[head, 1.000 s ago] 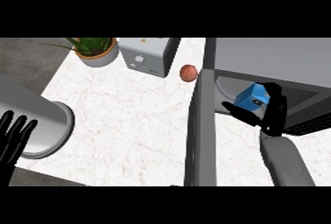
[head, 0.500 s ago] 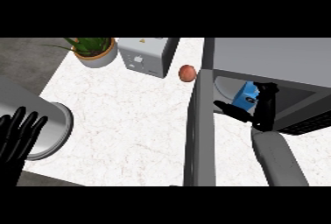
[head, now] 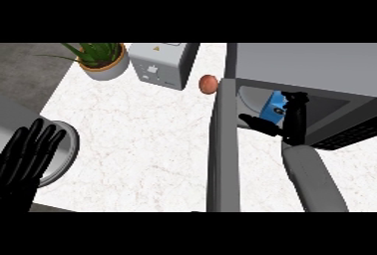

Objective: Pick up the milk, place it into the microwave and close the microwave

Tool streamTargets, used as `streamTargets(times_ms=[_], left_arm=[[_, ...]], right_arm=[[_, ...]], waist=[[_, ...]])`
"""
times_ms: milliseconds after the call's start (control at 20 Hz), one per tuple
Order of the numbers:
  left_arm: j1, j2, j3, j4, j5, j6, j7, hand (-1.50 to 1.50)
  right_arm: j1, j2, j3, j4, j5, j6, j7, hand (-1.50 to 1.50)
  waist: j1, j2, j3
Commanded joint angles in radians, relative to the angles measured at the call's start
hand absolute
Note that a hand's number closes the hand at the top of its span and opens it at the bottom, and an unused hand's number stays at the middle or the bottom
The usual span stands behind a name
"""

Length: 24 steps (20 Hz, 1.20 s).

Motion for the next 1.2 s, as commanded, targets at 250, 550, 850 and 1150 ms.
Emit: streamTargets(times_ms=[250,550,850,1150], left_arm=[[-0.005,-0.026,-0.038,-0.005,-0.038,0.018,0.004,-1.50],[-0.018,-0.035,-0.065,0.011,-0.068,0.022,0.005,-1.50],[0.007,-0.054,-0.107,0.045,-0.084,0.009,-0.001,-1.50],[-0.011,-0.039,-0.163,0.086,-0.129,-0.029,-0.010,-1.50]], right_arm=[[-0.159,-0.024,-0.061,0.199,-0.083,0.123,0.235,-1.50],[-0.173,0.008,-0.064,0.230,-0.120,0.155,0.225,-1.50],[-0.144,0.001,-0.060,0.260,-0.171,0.279,0.178,-1.50],[-0.112,0.008,-0.057,0.279,-0.218,0.384,0.145,-1.50]], waist=[[-0.010,0.032,0.009],[-0.042,0.027,0.009],[-0.077,0.018,0.009],[-0.115,0.007,0.009]])
